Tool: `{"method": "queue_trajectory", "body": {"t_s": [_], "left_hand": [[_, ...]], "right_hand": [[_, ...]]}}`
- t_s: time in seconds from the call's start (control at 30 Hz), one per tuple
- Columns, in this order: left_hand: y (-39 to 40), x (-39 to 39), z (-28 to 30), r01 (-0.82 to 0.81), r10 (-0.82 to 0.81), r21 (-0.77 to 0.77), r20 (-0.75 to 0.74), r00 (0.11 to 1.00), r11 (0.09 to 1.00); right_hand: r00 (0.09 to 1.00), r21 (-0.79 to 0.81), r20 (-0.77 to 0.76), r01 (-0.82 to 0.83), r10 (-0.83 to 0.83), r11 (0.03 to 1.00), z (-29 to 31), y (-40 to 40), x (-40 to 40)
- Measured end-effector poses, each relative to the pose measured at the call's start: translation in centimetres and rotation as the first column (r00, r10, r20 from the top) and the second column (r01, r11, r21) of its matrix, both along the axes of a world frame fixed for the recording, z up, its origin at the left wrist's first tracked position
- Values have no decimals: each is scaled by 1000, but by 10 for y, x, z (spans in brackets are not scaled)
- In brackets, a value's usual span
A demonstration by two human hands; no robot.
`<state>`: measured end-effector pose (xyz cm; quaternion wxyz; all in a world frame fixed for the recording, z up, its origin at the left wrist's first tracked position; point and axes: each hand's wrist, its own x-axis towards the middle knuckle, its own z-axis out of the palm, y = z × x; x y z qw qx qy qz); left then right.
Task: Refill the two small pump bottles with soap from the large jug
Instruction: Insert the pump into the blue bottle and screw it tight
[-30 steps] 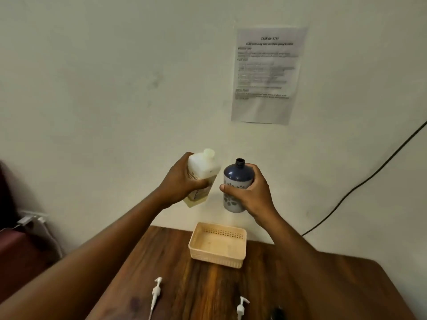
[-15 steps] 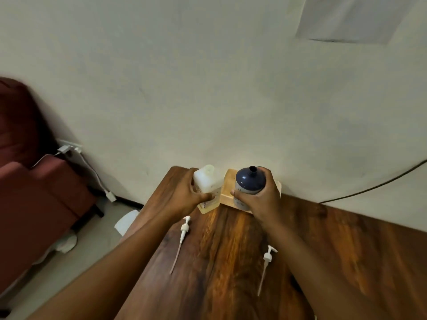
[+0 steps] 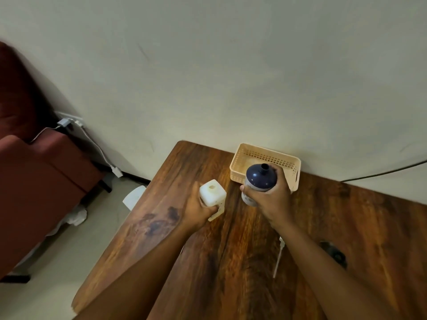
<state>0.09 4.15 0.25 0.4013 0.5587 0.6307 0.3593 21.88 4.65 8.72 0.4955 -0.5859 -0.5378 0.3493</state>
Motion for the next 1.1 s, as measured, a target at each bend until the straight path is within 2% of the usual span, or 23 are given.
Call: {"method": "queue_trajectory", "body": {"t_s": [0.37,0.5,0.7,0.8,0.87,1.0,1.1], "left_hand": [[-16,5,-40,-38,40,-58,20,999,998],[-18,7,-40,-52,56,-70,58,997,996],[-19,10,-23,-2,20,-169,102,995,986],[-17,16,-2,-66,67,-123,-2,998,990],[-12,25,15,-90,86,-41,-90,992,995],[-2,64,43,21,26,173,-260,965,985],[0,111,55,133,-67,198,-308,949,971]], "right_hand": [[1000,-10,0,15,-15,1000,-5,3,2],[1000,-7,-20,18,-18,1000,-4,5,5],[998,12,-51,45,-44,999,1,3,18],[998,18,-49,51,-50,999,7,0,35],[998,20,-42,57,-56,998,12,-2,47],[994,29,-46,101,-99,995,26,-10,79],[990,39,-39,140,-139,989,35,-17,109]]}}
